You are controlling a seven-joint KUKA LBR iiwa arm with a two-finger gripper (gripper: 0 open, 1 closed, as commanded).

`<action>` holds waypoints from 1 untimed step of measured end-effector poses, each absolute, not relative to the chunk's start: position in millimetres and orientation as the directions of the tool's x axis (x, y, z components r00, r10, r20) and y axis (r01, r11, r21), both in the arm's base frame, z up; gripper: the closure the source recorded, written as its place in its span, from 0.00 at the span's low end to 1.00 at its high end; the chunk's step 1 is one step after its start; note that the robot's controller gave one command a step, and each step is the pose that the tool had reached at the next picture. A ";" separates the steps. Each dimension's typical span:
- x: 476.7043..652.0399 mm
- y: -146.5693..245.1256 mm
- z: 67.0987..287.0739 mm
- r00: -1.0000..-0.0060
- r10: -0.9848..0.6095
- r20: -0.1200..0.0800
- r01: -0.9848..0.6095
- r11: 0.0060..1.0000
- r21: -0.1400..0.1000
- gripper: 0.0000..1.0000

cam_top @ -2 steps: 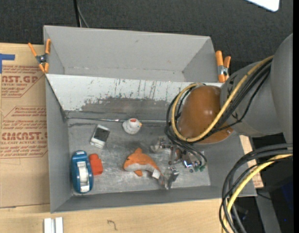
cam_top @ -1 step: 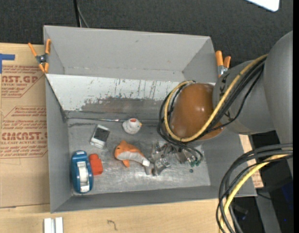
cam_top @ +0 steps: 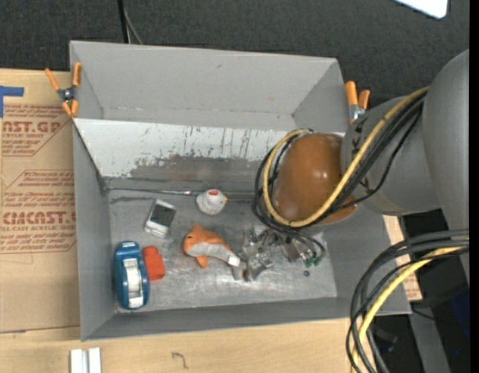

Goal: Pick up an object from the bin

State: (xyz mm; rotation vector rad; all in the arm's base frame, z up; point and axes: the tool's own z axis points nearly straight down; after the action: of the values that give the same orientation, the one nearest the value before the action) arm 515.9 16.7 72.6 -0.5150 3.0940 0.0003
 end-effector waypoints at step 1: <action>513.4 -9.2 198.4 -0.762 -0.648 -0.005 -0.648 0.762 -0.003 1.00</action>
Offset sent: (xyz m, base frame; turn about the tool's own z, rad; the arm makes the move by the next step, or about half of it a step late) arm 0.0000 0.0000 0.0000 0.0000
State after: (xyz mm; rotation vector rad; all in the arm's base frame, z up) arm 513.4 -9.2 198.4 -1.0826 2.9429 -0.0014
